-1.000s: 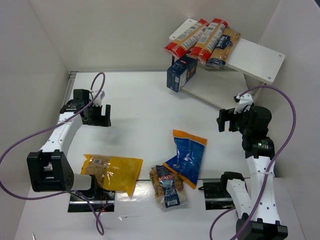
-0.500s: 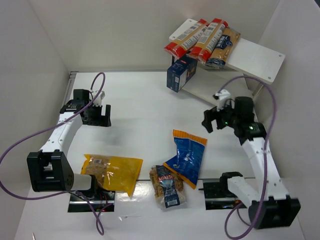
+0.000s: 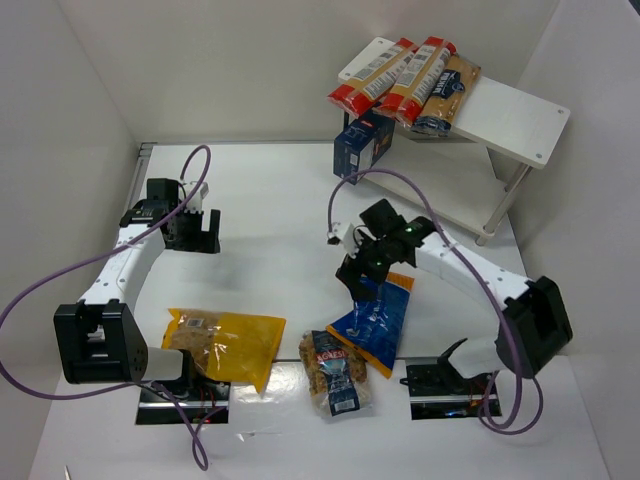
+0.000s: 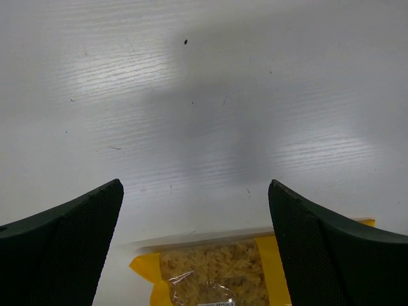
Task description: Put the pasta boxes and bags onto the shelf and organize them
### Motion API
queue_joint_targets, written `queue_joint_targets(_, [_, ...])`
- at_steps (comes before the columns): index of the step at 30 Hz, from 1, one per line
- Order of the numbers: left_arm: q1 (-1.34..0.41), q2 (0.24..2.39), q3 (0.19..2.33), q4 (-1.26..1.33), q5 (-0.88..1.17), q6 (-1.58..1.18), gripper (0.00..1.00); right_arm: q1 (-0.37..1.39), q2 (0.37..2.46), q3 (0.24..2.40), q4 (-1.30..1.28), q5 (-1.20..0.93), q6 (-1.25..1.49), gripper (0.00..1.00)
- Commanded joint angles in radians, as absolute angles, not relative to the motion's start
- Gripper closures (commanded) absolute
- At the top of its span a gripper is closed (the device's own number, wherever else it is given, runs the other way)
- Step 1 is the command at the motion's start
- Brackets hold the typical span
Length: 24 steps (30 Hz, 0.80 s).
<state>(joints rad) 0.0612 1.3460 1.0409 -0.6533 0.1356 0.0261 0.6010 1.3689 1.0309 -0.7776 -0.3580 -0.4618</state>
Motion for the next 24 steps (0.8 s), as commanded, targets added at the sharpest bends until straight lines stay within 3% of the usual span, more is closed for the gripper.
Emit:
queue_joint_targets(1, [0.061, 1.364, 1.058, -0.646, 0.126, 0.040, 0.00, 0.655, 1.452, 1.095, -0.786, -0.287, -0.459, 0.00])
queue_joint_targets(13, [0.061, 1.382, 1.058, -0.646, 0.126, 0.040, 0.00, 0.795, 1.713, 1.117, -0.721, -0.002, -0.282, 0.00])
queue_joint_targets(14, [0.061, 1.382, 1.058, -0.646, 0.126, 0.040, 0.00, 0.795, 1.729, 1.117, -0.721, 0.023, -0.282, 0.11])
queue_joint_targets(15, [0.061, 1.382, 1.058, -0.646, 0.126, 0.040, 0.00, 0.805, 1.762, 1.108, -0.710, 0.055, -0.270, 0.33])
queue_joint_targets(17, [0.061, 1.382, 1.058, -0.646, 0.126, 0.040, 0.00, 0.805, 1.796, 1.118, -0.697, 0.110, -0.220, 1.00])
queue_joint_targets(21, [0.061, 1.382, 1.058, -0.646, 0.137, 0.040, 0.00, 0.805, 1.816, 1.161, -0.702, 0.132, -0.241, 1.00])
queue_joint_targets(24, [0.061, 1.373, 1.058, -0.646, 0.137, 0.040, 0.00, 0.805, 1.744, 1.276, -0.729, -0.018, -0.290, 1.00])
